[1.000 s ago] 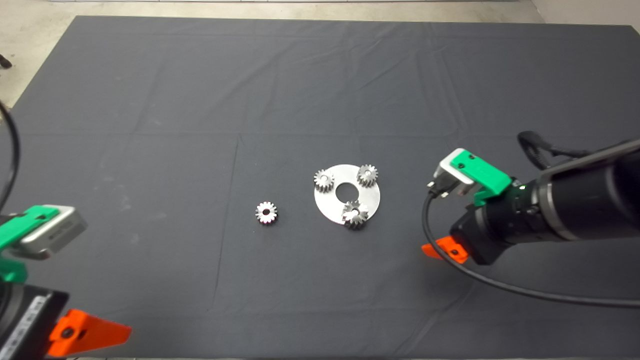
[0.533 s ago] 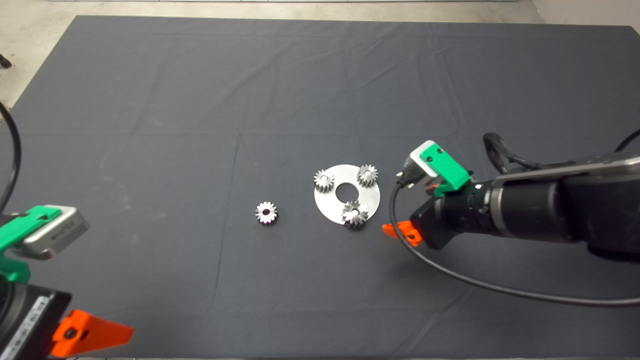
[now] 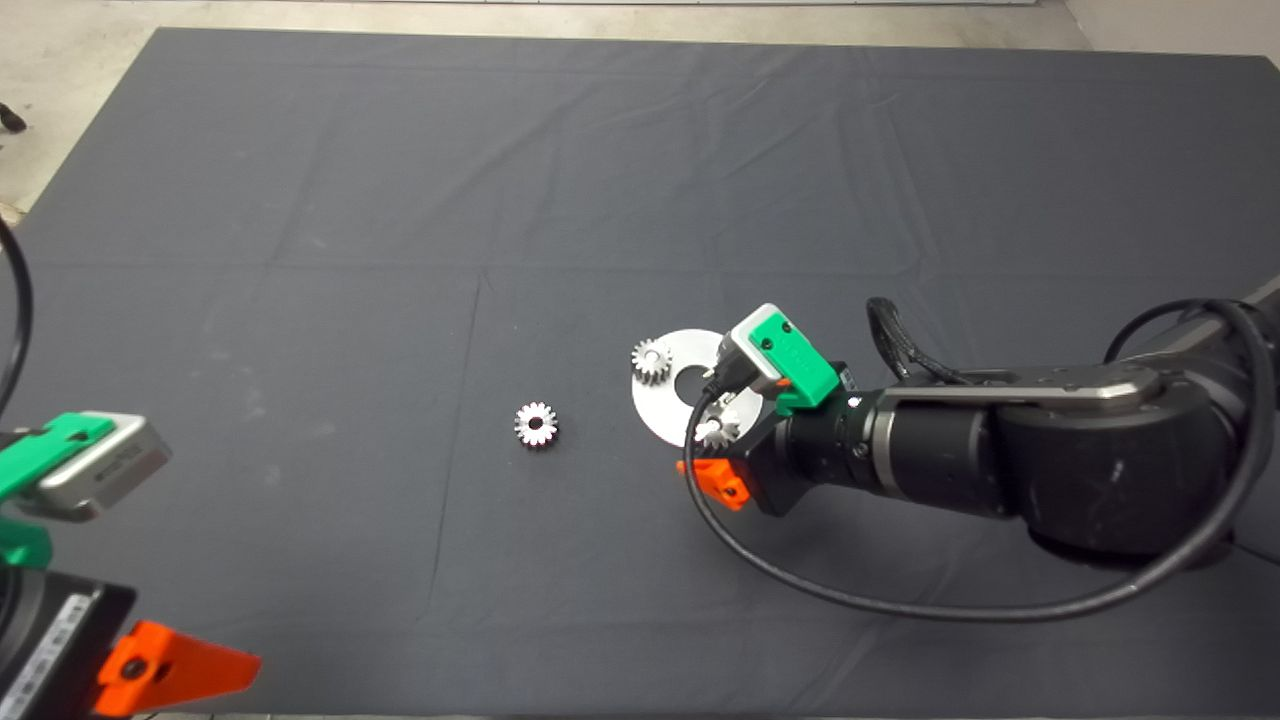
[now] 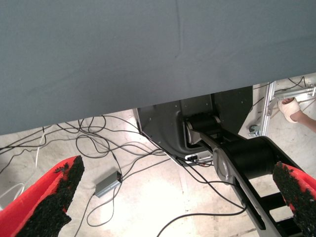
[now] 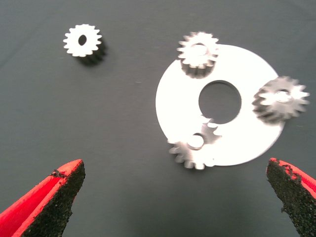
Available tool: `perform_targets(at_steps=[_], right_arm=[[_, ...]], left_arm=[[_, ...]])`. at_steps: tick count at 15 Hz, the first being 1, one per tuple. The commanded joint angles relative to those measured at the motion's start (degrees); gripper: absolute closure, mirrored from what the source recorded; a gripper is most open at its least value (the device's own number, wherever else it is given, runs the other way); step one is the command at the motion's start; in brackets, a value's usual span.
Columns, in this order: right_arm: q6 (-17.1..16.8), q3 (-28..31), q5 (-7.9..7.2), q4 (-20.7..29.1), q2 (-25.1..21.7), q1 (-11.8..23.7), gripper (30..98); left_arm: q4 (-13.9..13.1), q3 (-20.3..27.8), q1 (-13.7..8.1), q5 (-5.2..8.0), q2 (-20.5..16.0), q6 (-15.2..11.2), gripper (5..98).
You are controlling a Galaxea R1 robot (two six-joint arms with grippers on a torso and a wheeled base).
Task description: Remove an incorrectly installed larger gear and replace it with the correct smaller gear
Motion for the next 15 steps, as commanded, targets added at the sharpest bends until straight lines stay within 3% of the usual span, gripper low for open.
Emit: perform_targets(at_steps=[1, 7, 12, 15], right_arm=[[-3.4, -2.4, -0.23, -3.6, 1.0, -0.5, 30.8], [-7.1, -2.6, -0.67, -11.7, 1.4, -6.5, 30.8], [-7.2, -4.5, -0.59, -14.4, 1.0, -8.4, 30.8], [-7.2, -4.5, -1.47, -19.8, 1.1, -10.4, 30.8]], left_arm=[[0.0, 0.7, -0.2, -0.41, 0.4, 0.2, 5.4], [0.0, 0.7, -0.2, 0.02, 0.1, 0.2, 5.4], [0.0, 0.7, -0.2, 0.11, 0.2, 0.1, 5.4], [0.0, 0.8, -0.2, 0.11, 0.1, 0.1, 5.4]])
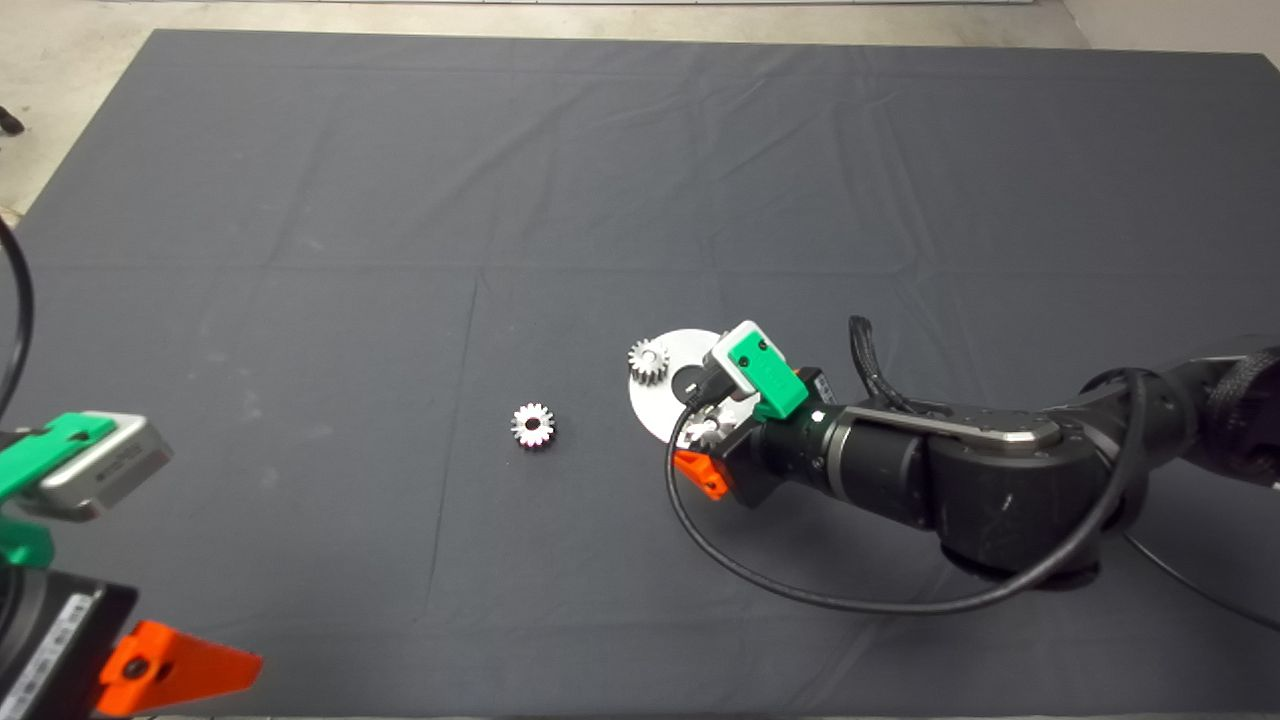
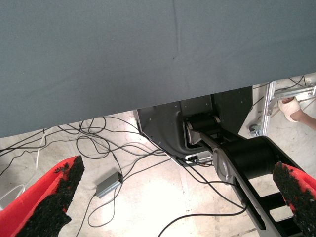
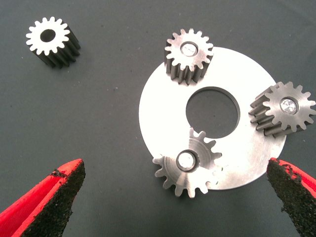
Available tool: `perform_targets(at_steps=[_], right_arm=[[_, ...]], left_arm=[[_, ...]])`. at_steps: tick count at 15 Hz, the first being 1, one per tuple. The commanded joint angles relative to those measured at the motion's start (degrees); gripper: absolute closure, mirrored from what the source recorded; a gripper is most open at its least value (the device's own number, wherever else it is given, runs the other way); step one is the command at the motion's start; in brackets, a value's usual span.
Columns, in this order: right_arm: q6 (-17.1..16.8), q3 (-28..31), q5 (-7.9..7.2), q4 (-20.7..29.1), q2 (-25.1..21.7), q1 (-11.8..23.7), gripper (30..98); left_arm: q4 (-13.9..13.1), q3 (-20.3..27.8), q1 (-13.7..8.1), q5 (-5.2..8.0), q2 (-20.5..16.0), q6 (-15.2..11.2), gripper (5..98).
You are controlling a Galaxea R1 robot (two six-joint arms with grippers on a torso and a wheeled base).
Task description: Remove an incorrectly installed larger gear and replace it with the correct smaller gear
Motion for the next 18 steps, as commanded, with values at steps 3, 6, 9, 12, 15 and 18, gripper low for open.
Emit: perform_targets(at_steps=[3, 6, 9, 12, 15, 18], right_arm=[[0.0, -0.5, -1.73, -7.7, 0.1, -2.3, 30.8], [-0.1, -1.9, -1.73, -8.1, -0.1, -2.4, 30.8], [-0.1, -2.0, -1.73, -8.1, -0.4, -2.7, 30.8], [-0.3, -2.0, -1.82, -8.1, -0.5, -3.1, 30.8], [-0.4, -2.1, -1.99, -8.1, -0.5, -3.4, 30.8], [-0.4, -2.4, -1.99, -8.2, -0.2, -3.7, 30.8]], left_arm=[[0.1, 0.7, -0.2, 0.24, -0.2, 0.0, 5.4], [0.1, 0.7, -0.2, 0.33, 0.2, 0.0, 5.4], [0.1, 0.7, -0.2, 0.42, 0.3, 0.1, 5.4], [0.1, 0.7, -0.2, 0.33, 0.3, 0.1, 5.4], [0.1, 0.7, -0.2, 0.24, 0.2, 0.1, 5.4], [0.1, 0.7, -0.2, 0.24, 0.2, 0.1, 5.4]])
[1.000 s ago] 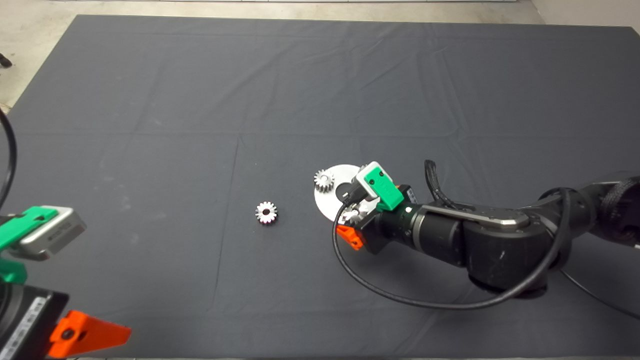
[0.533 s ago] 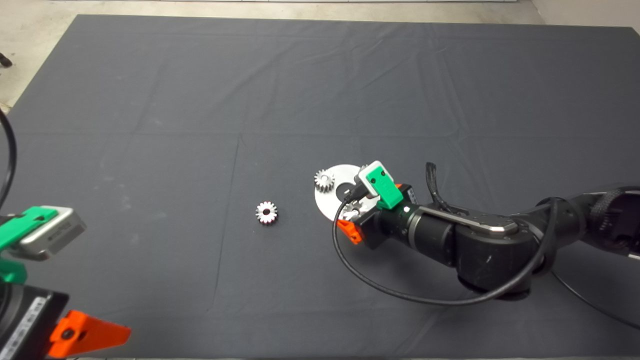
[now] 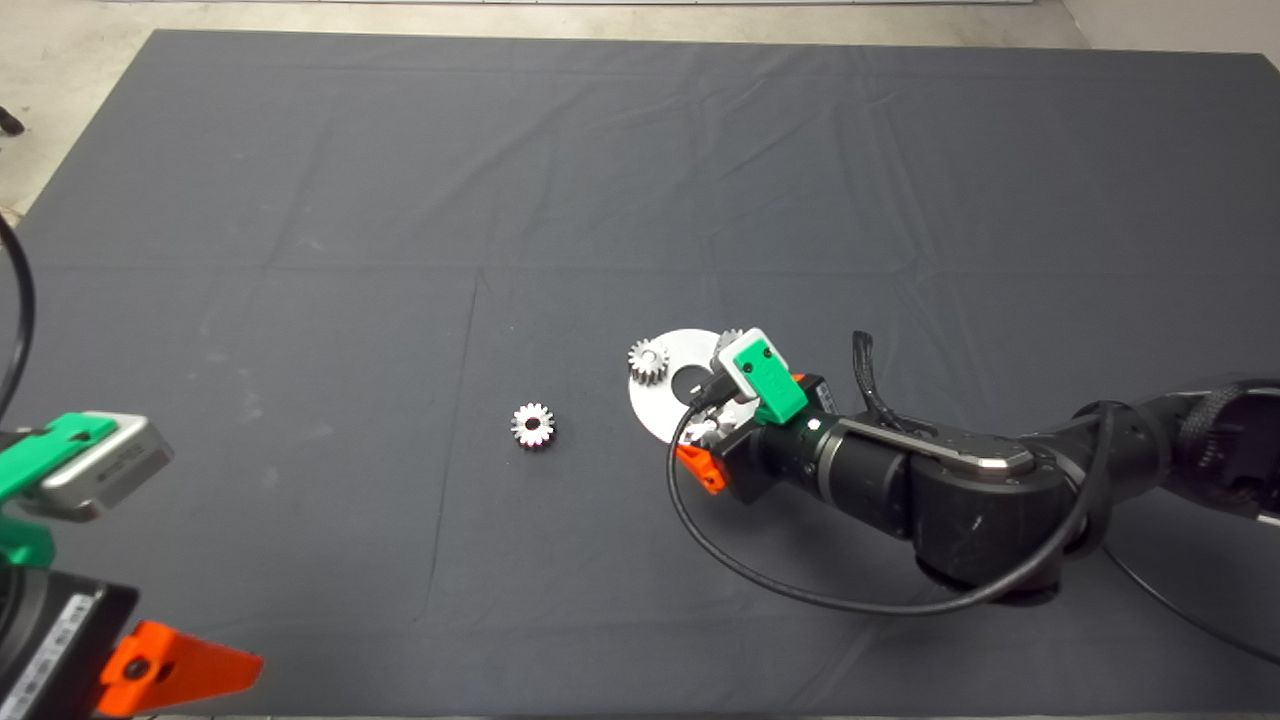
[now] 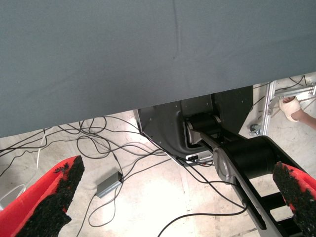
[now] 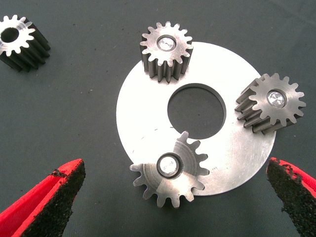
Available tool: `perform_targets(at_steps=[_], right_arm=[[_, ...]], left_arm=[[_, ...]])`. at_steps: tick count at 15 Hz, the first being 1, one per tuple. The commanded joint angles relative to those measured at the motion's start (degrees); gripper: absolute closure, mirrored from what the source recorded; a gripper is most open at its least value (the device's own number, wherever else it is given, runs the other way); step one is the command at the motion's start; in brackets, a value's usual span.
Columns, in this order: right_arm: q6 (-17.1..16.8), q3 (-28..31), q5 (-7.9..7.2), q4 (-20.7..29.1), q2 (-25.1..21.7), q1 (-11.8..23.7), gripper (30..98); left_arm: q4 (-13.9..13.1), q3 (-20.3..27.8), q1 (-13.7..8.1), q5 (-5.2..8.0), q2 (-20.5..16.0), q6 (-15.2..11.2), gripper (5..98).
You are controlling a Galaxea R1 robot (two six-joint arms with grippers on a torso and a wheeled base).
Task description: Remove an incorrectly installed larger gear and replace it with the correct smaller gear
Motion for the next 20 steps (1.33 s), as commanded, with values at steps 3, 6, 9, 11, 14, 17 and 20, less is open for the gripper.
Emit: perform_targets(at_steps=[3, 6, 9, 11, 14, 17, 20], right_arm=[[-1.5, -1.0, -0.94, -1.5, 0.4, 0.1, 30.8], [-1.6, -2.4, -0.86, -1.5, 0.6, 0.0, 30.8], [-1.5, -3.9, -0.68, -1.5, 0.8, -0.1, 30.8], [-1.5, -4.5, -0.5, -1.5, 1.0, -0.5, 30.8], [-1.4, -4.7, -0.5, -1.5, 1.8, -0.8, 30.8], [-1.3, -4.7, -0.5, -1.5, 2.8, -0.9, 30.8], [-1.2, -4.8, -0.5, -1.5, 3.0, -1.0, 30.8]], left_arm=[[0.1, 0.7, -0.2, 0.15, 0.0, 0.1, 5.4], [0.1, 0.7, -0.2, 0.06, 0.6, 0.2, 5.4], [0.1, 0.7, -0.2, 0.06, 1.7, 0.2, 5.4], [0.1, 0.7, -0.2, 0.06, 1.9, 0.2, 5.4], [0.1, 0.7, -0.2, 0.06, 1.8, 0.2, 5.4], [0.1, 0.7, -0.2, 0.06, 1.8, 0.1, 5.4], [0.1, 0.7, -0.2, 0.06, 1.7, 0.1, 5.4]])
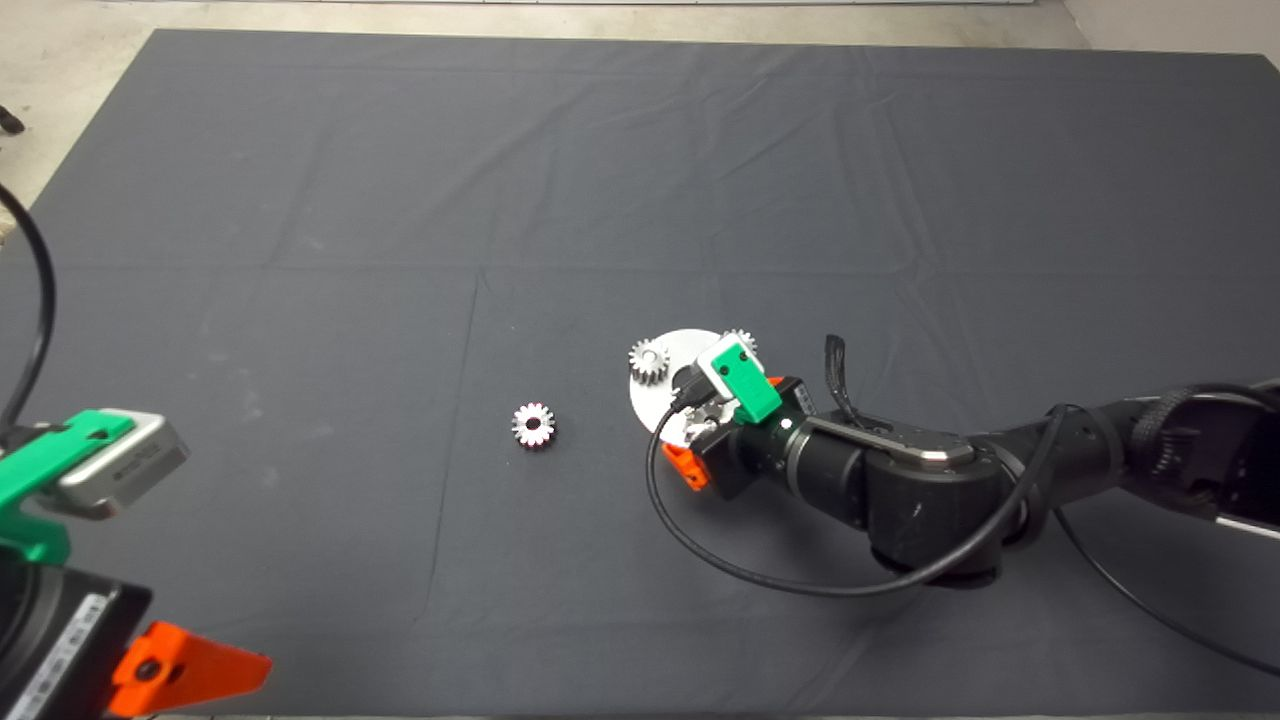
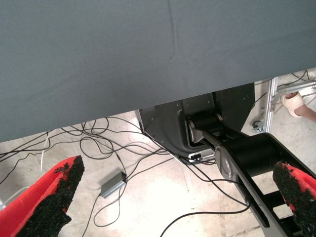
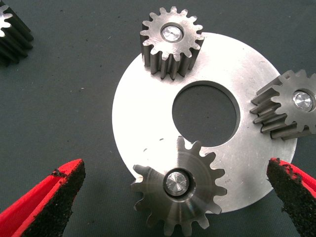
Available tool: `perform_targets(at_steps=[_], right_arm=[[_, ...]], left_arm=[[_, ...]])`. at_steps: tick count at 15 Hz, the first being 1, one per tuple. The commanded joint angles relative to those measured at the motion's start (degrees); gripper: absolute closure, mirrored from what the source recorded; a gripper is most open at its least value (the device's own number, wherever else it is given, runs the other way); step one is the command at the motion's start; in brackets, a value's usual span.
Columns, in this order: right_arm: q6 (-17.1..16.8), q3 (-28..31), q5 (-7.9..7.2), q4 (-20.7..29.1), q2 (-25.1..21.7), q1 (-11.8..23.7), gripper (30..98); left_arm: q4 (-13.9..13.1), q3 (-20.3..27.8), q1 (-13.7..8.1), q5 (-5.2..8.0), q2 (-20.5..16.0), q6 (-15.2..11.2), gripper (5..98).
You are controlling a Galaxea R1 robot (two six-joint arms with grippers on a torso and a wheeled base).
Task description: Remove an incorrectly installed larger gear and replace it with the correct smaller gear
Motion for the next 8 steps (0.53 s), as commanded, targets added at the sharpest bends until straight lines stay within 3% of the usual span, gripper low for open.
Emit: perform_targets(at_steps=[1, 8], right_arm=[[0.2, -0.2, -0.56, -1.3, 0.2, 0.3, 30.8], [0.3, -2.2, -0.29, -1.3, 0.3, -0.8, 30.8]], left_arm=[[0.1, 0.7, -0.2, 0.09, 0.0, 0.1, 5.4], [0.1, 0.7, -0.2, 0.08, 0.0, 0.1, 5.4]])
